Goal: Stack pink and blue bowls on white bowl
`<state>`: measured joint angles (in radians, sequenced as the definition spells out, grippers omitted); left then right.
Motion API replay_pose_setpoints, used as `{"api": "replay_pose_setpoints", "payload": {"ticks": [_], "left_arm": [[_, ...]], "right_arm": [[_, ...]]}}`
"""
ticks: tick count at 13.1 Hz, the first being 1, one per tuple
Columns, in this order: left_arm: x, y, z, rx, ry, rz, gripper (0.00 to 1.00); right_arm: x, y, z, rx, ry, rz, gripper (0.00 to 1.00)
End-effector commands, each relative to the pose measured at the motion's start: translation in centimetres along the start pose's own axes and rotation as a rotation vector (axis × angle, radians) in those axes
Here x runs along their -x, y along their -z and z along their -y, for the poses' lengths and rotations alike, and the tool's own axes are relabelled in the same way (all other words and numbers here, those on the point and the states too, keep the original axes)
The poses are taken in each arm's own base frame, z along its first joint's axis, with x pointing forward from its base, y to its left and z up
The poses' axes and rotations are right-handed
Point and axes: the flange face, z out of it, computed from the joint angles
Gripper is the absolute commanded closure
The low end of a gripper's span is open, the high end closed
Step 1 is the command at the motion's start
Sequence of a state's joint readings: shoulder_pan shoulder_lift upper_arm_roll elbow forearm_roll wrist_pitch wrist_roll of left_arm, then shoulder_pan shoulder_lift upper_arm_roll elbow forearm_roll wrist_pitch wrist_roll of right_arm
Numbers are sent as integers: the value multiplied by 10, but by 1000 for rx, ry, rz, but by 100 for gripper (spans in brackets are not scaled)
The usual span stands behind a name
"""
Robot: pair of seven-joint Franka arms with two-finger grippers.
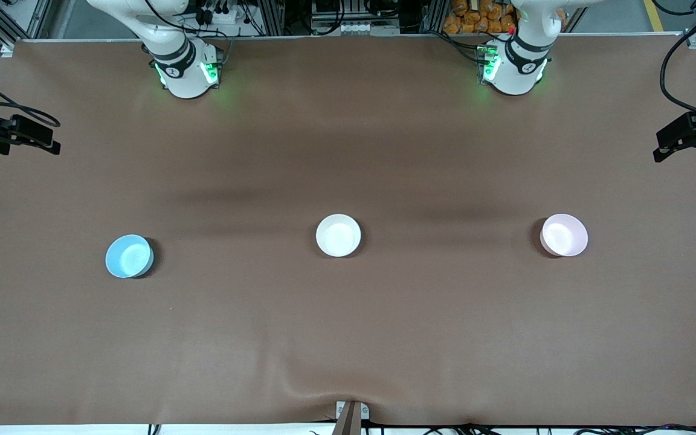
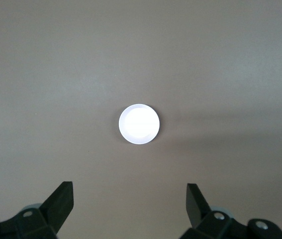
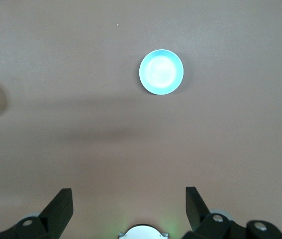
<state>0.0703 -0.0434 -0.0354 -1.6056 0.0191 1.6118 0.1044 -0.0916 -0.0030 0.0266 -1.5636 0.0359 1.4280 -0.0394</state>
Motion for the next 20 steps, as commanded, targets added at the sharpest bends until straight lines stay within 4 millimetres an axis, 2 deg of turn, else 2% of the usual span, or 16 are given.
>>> {"api": "replay_pose_setpoints", "payload": {"ticks": [1, 8, 14, 15, 16, 18, 20], "left_arm": [[1, 5, 1, -2, -2, 14, 0], [0, 2, -2, -5, -12, 19, 0], [-4, -6, 0, -4, -6, 33, 0], [-6, -14, 1, -8, -8, 49, 0], [-15, -36, 7, -1, -3, 90, 0], [-17, -52, 13, -5, 7, 128, 0], [-26, -77, 26, 0, 19, 168, 0]], "right_arm": [[4, 1, 0, 3, -4, -4, 0], [-2, -2, 6, 3, 8, -16, 0], [0, -3, 1, 1, -1, -8, 0], [0, -3, 2, 2, 1, -8, 0], [0, -3, 2, 2, 1, -8, 0], [-1, -4, 1, 1, -1, -7, 0], [-1, -4, 1, 1, -1, -8, 0]]}}
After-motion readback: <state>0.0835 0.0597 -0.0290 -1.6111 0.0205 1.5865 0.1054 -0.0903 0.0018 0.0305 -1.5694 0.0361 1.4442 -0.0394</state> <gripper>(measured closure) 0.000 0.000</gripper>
